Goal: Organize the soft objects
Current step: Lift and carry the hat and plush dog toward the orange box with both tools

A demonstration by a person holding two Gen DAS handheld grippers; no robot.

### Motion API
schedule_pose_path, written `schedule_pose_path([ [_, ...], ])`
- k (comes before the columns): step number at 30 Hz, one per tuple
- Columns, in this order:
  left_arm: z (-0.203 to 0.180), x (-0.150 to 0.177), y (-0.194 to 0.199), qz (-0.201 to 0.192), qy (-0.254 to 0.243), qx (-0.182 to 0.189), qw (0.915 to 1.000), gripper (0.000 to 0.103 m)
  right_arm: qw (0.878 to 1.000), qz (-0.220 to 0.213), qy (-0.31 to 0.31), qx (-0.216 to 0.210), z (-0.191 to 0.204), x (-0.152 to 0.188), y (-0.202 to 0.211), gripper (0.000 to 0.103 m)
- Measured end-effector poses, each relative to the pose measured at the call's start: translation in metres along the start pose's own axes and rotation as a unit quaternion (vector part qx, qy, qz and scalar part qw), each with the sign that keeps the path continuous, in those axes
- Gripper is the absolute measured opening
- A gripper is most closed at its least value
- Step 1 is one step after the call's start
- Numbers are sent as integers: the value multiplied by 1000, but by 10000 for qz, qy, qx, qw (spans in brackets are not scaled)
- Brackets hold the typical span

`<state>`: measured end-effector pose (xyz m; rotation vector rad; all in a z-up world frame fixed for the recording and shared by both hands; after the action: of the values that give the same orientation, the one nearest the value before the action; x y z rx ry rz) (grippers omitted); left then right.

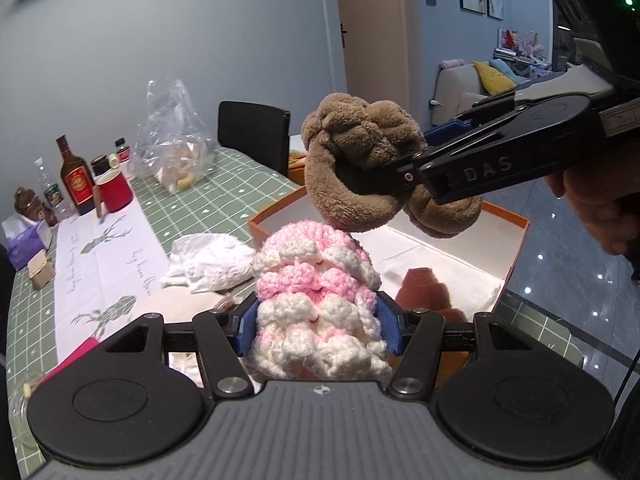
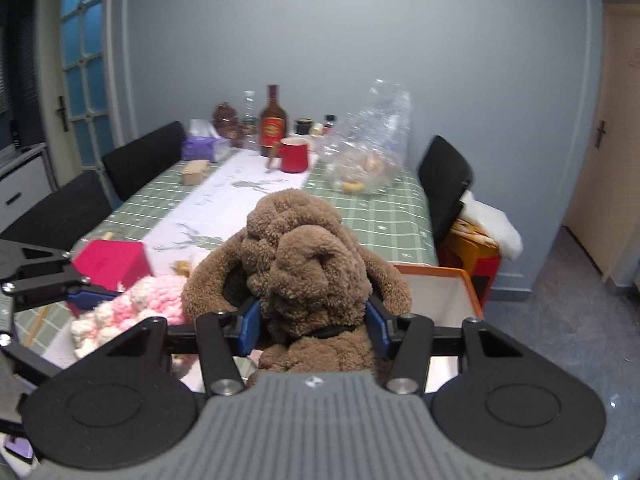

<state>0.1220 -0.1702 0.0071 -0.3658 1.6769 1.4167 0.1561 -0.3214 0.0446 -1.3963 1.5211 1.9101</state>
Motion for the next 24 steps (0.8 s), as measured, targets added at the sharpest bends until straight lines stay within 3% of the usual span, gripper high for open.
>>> schedule_pose_path([
  [12, -37, -19, -42, 47, -177, 156, 9997, 68, 9985, 69, -440, 322, -50, 14, -1, 53],
  [24, -45, -23, -102, 326, -299, -27, 9990, 68, 9949, 412, -670, 627, -71, 29, -32, 53],
])
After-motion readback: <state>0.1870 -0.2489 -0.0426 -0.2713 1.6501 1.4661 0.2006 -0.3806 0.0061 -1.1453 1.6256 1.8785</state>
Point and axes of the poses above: each gripper's, at about its wrist camera, not at the fingertips, and y roughly against the way its jaws point, z to its left, x to its underside, the point moved 7 cm from there along -y, roughly the way its jaws point, and after that the axes turned 6 degrees about y, right-handed, at the moved point
